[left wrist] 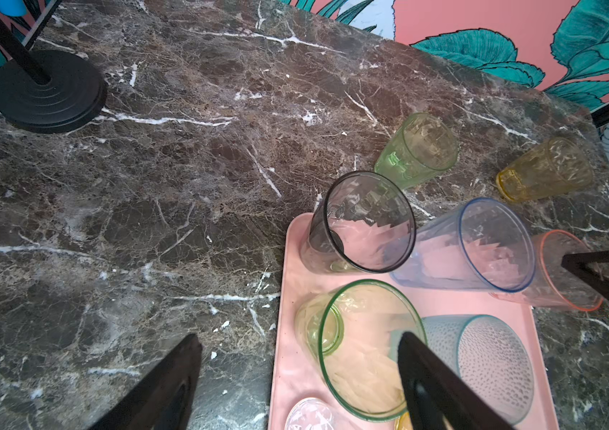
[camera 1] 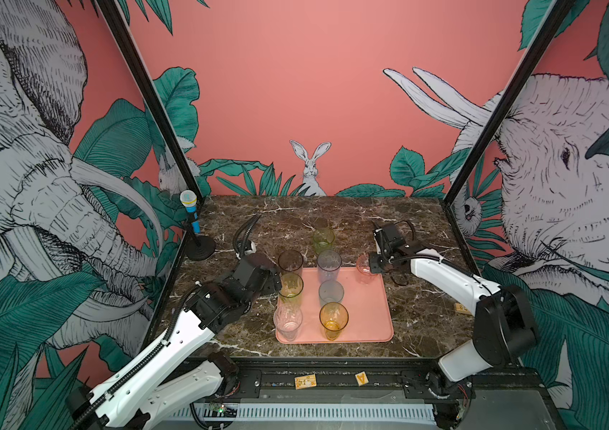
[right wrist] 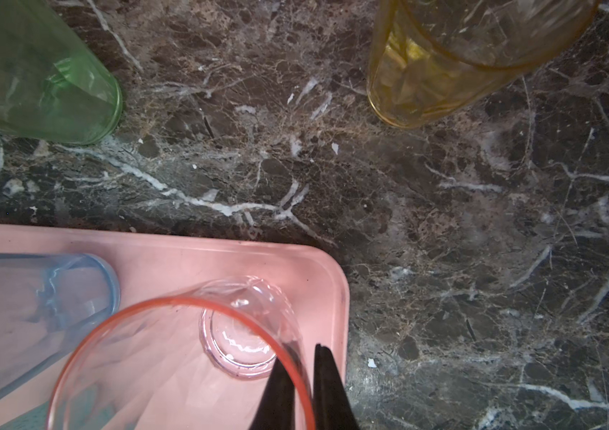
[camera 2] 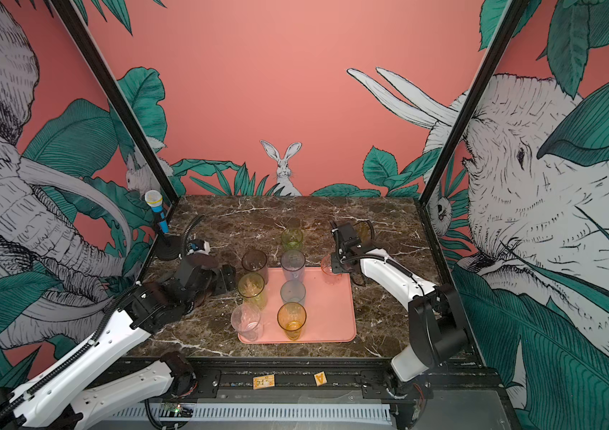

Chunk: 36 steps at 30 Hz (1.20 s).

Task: Place the glasses into the tray
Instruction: 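Lower the pink glass onto the tray edge and open the right gripper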

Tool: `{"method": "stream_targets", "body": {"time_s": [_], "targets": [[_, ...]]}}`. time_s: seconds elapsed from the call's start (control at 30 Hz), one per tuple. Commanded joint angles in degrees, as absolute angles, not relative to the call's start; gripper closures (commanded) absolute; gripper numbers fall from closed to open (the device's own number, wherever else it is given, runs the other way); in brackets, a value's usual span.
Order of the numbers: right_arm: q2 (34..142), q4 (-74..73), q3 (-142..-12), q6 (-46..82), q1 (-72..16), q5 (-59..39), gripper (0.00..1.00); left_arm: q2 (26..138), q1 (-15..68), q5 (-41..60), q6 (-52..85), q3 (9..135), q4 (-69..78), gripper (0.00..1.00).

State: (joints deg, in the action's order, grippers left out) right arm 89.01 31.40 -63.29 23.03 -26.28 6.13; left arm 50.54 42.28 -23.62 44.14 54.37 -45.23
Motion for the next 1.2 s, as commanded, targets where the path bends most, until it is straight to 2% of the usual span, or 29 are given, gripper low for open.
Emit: {"method": "stream_targets", "body": {"time_s": [0.0, 0.43, 0.63, 1.0, 1.17], "targets": [[90.0, 29.8, -62.5, 24.0, -26.0, 5.8, 1.0, 49.4, 42.1, -24.9, 45.0, 54.1, -47.0, 0.16], [91.3, 29.0, -61.9, 24.3, -25.9, 5.1, 1.0, 49.0, 42.1, -25.1, 45.4, 53.1, -47.0, 0.16], [91.3, 29.1, -62.2, 24.6, -25.9, 4.6, 0.92, 48.9, 42.1, -25.1, 45.5, 52.9, -47.0, 0.15], [93.0, 28.6, -62.5, 25.3, -25.9, 3.3, 0.86, 48.2, 42.1, -25.5, 45.5, 52.4, -47.3, 0.15], [93.0, 29.3, -63.3, 25.2, -25.9, 3.4, 0.77, 47.8, 42.1, -25.8, 45.4, 52.4, -47.9, 0.15]]}}
